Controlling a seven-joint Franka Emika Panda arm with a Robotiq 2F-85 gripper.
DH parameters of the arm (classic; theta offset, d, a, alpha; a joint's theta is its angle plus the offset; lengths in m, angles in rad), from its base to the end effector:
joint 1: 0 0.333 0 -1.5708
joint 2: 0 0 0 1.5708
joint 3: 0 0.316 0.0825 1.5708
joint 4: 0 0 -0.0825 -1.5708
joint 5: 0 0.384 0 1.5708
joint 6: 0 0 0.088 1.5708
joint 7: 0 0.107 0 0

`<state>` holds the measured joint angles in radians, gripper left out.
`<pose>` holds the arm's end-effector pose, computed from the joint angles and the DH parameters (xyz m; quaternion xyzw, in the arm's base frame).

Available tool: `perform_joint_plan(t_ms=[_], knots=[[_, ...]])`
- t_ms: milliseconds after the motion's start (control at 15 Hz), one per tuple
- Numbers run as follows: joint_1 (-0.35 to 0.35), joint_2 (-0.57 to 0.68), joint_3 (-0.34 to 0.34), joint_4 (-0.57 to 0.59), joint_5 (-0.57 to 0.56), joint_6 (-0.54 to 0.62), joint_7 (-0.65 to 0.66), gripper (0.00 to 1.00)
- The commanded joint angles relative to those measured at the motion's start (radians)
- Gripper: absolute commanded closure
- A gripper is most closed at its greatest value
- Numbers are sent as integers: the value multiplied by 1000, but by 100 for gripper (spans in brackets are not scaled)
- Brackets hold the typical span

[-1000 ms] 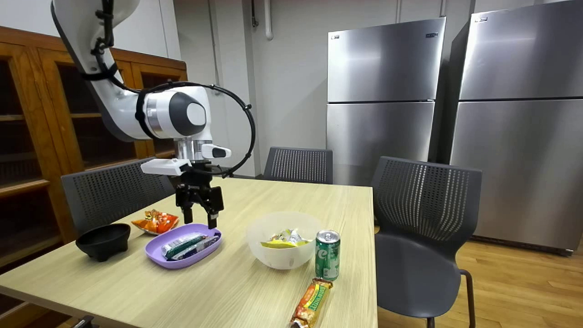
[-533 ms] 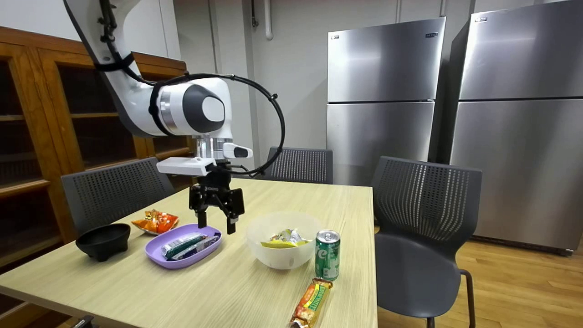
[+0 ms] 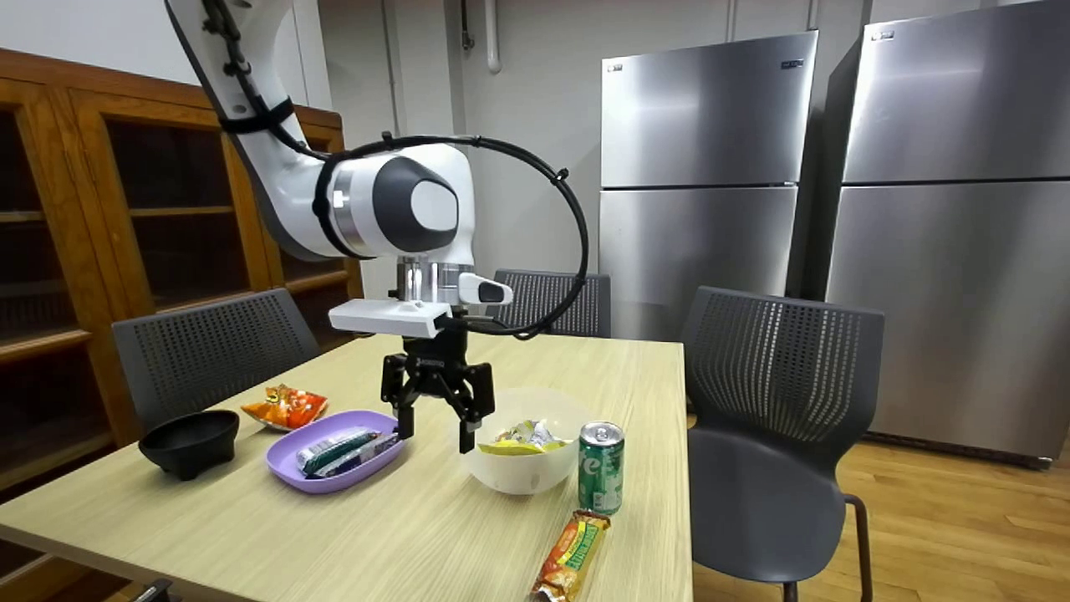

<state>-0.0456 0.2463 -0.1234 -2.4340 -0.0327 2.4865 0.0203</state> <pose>0.4608 -0.0810 0.1912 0.9919 -0.0798 -0.0975 0.0166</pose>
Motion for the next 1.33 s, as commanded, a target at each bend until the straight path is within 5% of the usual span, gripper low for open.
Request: perform_joint_plan(t_ms=[0, 667, 1267], knots=[[-12, -3, 10, 0, -5, -2, 2, 0], [-32, -45, 6, -39, 3, 21, -45, 0], [-169, -44, -11, -114, 23, 201, -340, 0]])
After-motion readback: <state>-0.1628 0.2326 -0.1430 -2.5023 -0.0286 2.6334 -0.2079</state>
